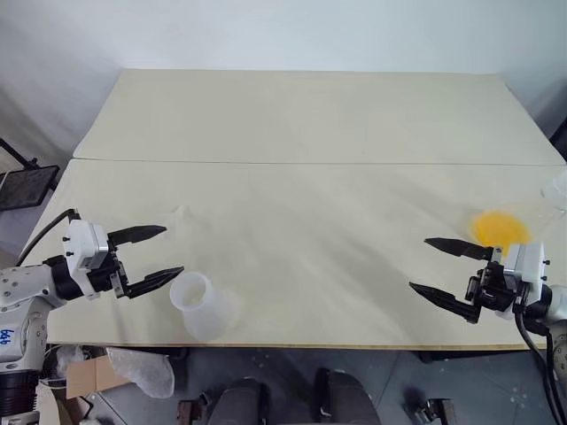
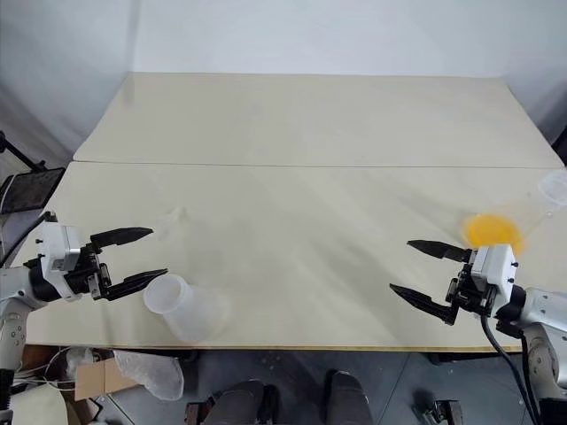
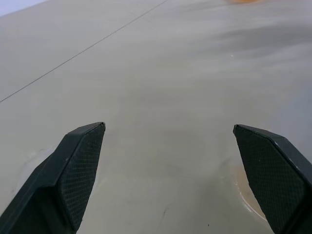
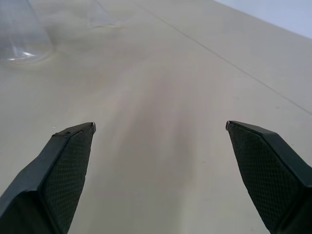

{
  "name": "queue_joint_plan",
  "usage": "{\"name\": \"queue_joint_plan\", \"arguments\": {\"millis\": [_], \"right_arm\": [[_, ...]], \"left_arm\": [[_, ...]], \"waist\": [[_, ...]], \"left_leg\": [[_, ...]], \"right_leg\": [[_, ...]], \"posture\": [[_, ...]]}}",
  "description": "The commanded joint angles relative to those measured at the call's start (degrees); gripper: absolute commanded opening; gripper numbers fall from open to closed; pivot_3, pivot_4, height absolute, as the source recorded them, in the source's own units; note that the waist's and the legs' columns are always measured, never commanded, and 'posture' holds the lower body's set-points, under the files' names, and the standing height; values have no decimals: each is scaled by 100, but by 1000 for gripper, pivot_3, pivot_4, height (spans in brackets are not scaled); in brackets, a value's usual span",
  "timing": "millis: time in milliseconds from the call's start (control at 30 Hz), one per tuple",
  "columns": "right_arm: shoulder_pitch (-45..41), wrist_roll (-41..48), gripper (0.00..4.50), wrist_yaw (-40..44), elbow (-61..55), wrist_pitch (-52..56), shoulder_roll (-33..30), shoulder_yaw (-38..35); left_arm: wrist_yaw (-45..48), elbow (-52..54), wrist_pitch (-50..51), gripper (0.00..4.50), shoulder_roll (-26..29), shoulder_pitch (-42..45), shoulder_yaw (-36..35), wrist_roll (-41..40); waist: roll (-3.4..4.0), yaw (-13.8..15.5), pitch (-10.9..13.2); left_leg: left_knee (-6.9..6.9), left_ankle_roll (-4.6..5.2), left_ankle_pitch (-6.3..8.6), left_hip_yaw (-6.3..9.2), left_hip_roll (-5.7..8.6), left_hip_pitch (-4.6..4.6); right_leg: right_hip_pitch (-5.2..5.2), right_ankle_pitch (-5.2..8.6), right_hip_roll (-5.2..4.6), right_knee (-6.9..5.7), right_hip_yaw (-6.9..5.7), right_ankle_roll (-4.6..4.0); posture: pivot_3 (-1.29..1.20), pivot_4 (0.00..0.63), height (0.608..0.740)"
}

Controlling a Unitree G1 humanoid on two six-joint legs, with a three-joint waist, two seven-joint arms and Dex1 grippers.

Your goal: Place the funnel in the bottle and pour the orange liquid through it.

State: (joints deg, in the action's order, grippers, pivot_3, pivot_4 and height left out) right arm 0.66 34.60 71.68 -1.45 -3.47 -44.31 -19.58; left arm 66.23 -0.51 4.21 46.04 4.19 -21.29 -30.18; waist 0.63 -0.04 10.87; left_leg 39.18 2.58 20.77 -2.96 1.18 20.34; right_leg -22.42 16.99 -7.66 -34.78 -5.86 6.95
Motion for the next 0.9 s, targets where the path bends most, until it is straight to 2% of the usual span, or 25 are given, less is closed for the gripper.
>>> {"name": "queue_joint_plan", "arguments": {"millis": [33, 300, 900], "right_arm": [[-97, 5, 4500, 43, 100, -137, 19, -148], [-183, -58, 4500, 121, 217, -193, 92, -37], [-812, -270, 4500, 305, 687, -277, 249, 269]], "left_arm": [[-86, 221, -78, 4486, -42, -18, -123, -68], [-163, 227, 676, 4486, 45, -130, -314, -504], [-441, 234, 126, 4486, -112, -312, -416, -312]], "waist": [[0, 1, 0], [0, 0, 0], [0, -6, 0]], "left_leg": [[0, 0, 0, 0, 0, 0], [0, 0, 0, 7, 0, 0], [1, 0, 0, 6, 0, 0]], "right_leg": [[0, 0, 0, 0, 0, 0], [0, 0, 0, -3, -1, 0], [0, 0, 0, -6, -2, 0]], "posture": [[0, 150, 740], [0, 150, 740], [0, 150, 740]]}}
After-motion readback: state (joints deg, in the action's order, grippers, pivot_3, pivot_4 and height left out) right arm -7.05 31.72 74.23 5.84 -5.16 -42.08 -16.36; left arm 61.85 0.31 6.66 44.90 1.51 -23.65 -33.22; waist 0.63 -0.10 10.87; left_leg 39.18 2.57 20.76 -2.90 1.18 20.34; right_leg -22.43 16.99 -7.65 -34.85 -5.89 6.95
